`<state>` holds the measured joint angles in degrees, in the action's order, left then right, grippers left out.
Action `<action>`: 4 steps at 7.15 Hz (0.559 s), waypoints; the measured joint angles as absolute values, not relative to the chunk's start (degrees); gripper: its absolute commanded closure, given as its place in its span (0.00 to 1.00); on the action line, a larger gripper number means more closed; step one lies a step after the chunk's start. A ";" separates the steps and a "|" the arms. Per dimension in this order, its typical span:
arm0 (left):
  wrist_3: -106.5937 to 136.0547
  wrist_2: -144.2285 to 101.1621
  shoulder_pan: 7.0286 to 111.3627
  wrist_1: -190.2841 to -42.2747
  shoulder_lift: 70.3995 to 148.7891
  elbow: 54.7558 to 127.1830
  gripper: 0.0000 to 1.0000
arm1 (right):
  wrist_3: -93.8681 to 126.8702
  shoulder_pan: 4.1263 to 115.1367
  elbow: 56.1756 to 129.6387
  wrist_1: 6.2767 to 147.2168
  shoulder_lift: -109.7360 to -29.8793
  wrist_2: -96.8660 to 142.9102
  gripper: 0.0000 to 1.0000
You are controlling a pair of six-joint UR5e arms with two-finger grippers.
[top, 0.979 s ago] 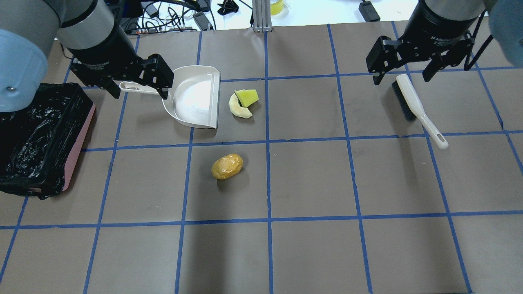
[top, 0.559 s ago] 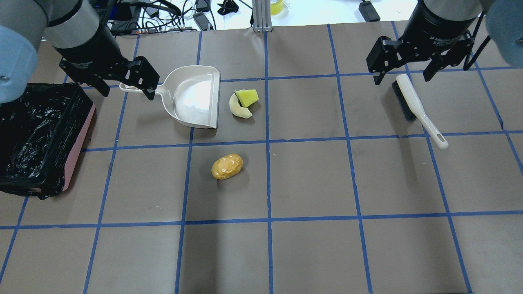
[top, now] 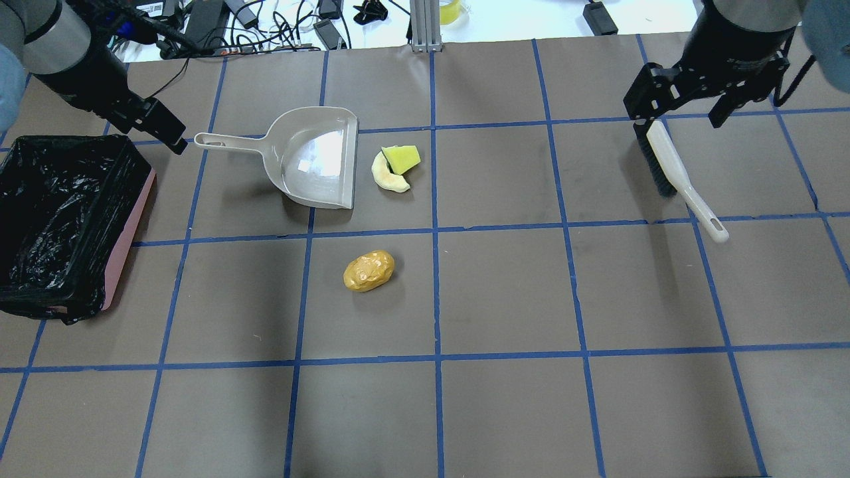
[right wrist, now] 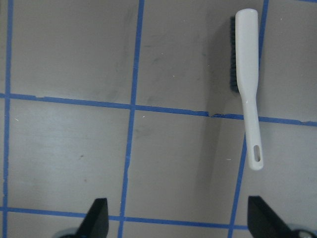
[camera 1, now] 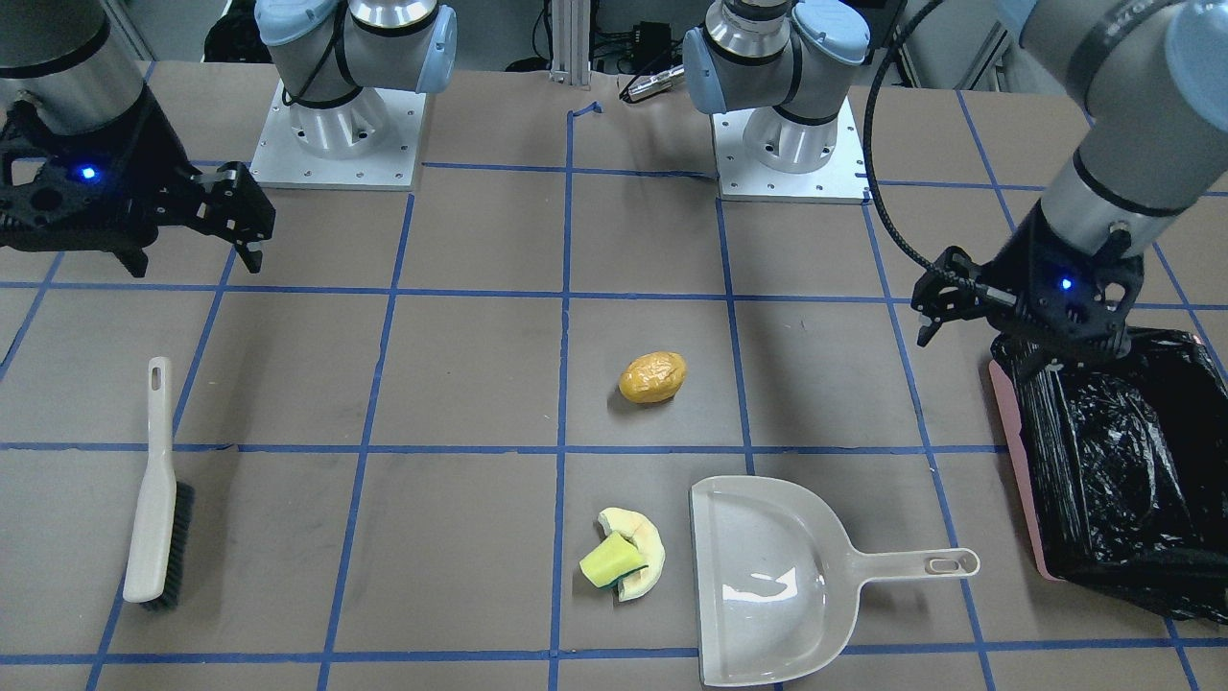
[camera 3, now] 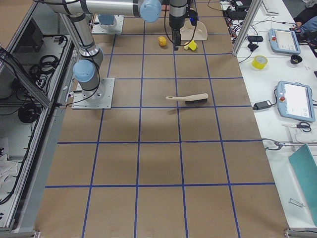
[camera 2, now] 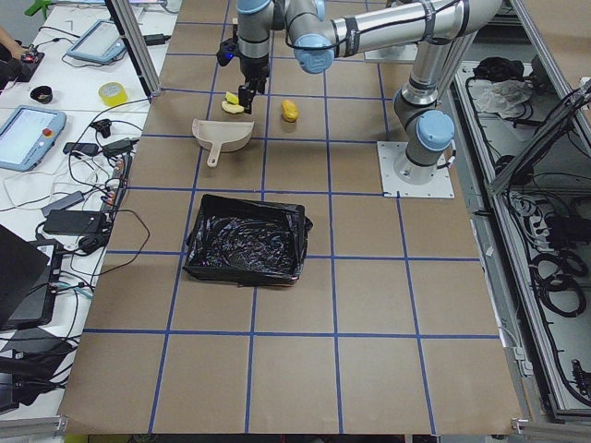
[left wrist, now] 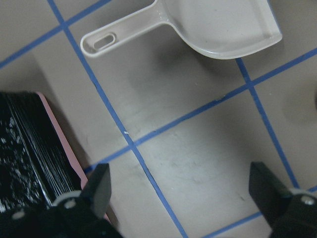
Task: Sweep and dump trash into bin
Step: 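Grasp the white dustpan handle with the left gripper while the right grasps the brush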
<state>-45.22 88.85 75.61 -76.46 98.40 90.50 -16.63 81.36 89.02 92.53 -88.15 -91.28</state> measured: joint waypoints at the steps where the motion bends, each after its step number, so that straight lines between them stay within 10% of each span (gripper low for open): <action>1: -56.84 88.72 75.29 -72.45 101.61 90.47 0.10 | -23.89 76.85 90.12 94.55 -86.37 -90.96 0.00; 4: -88.83 89.22 75.15 -63.49 109.99 90.25 0.08 | -38.02 69.93 96.06 110.12 -79.22 -91.39 0.00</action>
